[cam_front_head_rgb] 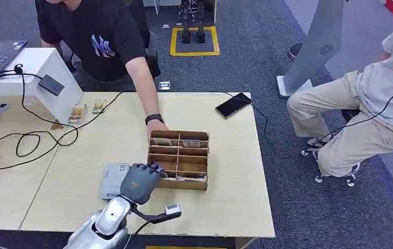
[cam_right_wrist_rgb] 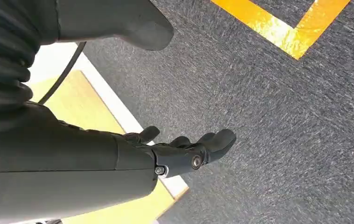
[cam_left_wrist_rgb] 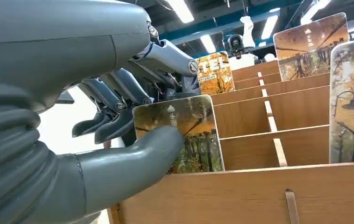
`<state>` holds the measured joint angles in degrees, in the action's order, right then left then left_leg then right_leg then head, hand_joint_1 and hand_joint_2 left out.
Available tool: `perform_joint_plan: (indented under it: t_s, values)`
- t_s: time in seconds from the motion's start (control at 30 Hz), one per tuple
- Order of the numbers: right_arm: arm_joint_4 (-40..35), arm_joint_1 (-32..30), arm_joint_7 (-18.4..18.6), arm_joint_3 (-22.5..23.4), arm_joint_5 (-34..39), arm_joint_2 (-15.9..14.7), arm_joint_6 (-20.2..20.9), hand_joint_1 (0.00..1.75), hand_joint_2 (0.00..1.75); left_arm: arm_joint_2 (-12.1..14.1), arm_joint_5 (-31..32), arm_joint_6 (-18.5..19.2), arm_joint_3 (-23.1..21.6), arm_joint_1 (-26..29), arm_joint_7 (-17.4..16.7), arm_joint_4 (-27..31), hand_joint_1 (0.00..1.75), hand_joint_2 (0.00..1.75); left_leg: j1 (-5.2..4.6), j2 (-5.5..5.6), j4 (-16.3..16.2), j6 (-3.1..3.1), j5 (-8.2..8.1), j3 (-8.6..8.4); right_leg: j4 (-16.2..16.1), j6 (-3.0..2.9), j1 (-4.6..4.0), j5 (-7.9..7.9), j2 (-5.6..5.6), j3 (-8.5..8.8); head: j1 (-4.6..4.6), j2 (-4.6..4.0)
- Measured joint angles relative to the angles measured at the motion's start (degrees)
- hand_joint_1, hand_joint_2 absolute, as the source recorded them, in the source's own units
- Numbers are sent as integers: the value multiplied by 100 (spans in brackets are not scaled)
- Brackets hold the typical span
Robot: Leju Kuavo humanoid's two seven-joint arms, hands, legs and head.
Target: Pass the card to the sensor for recognition and then transmit it.
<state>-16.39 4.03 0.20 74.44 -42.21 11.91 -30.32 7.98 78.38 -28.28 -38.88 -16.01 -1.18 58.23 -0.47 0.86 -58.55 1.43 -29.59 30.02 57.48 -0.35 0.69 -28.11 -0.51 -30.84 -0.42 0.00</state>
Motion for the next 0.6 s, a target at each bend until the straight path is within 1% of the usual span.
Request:
perform_joint_plan:
  t_s: [0.03,0.07,0.1,0.13,0.17,0.2,0.23,0.27,0.3,0.33,0.37,0.43,0.47,0.6]
  values:
    - [0,0,0,0,-4,0,0,0,175,0,-28,-88,0,6,26,0,175,175,0,0,0,-1,2,1,0,-1,0,1,0,0,0,0]
    - [0,0,0,0,-15,0,0,0,175,0,-81,-278,0,27,94,0,175,175,0,-2,0,0,3,1,0,-2,0,2,-1,-1,0,0]
    - [0,-1,-11,-2,-28,0,-2,0,175,0,-222,-543,0,67,226,0,175,175,0,-3,0,0,3,1,0,-4,0,3,-4,-3,2,0]
    - [0,-1,-17,0,-39,0,-9,0,175,-9,-410,-766,0,136,441,29,175,175,0,-6,0,0,3,1,1,-5,0,4,-10,-6,0,0]
    - [0,-4,-17,-2,-42,0,-18,0,175,-18,-723,-940,46,268,843,167,175,175,0,-9,0,0,3,2,1,-5,0,4,-14,-13,0,0]
    - [2,-8,-18,-2,-48,0,-37,0,175,-97,-1162,-1029,170,430,1374,403,175,175,-1,-9,-1,0,3,7,0,-5,0,4,-14,-22,-2,0]
    - [4,-9,-17,-2,-48,0,-61,0,175,-239,-1646,-1084,331,582,1865,628,175,175,-1,-2,-2,1,4,18,0,-5,0,3,-9,-30,-2,0]
    - [6,-5,-20,-2,-44,0,-85,0,175,-374,-2217,-1121,486,672,2254,860,175,175,-1,4,-3,3,5,28,0,-5,0,3,-4,-34,2,0]
    - [7,5,-26,0,-37,0,-109,0,175,-497,-2715,-1130,564,741,2464,1079,175,175,-1,4,-4,3,5,34,0,-5,0,4,-4,-38,4,0]
    - [7,13,-35,-2,-29,2,-144,0,175,-613,-3291,-1128,605,763,2429,1369,175,175,-1,1,-5,6,3,35,0,-5,1,3,-5,-41,2,0]
    - [7,16,-35,0,-9,2,-166,0,175,-725,-3688,-1110,636,753,2344,1603,175,175,-1,1,-5,7,1,37,0,-4,1,3,-6,-41,2,0]
    - [7,20,-35,11,20,2,-201,0,175,-866,-4197,-1075,713,710,2179,1926,175,175,-2,1,-8,11,-1,38,-2,-4,1,4,-5,-42,0,0]
    - [7,21,-35,24,24,4,-230,0,175,-942,-4420,-1055,772,682,2148,2062,175,175,-2,3,-9,11,-1,39,-2,-4,1,4,-3,-42,2,0]
    - [9,40,-35,33,17,20,-284,0,175,-1226,-5747,-935,958,536,2341,2326,175,175,-1,-1,-10,11,0,38,-1,1,1,8,-5,-43,0,0]
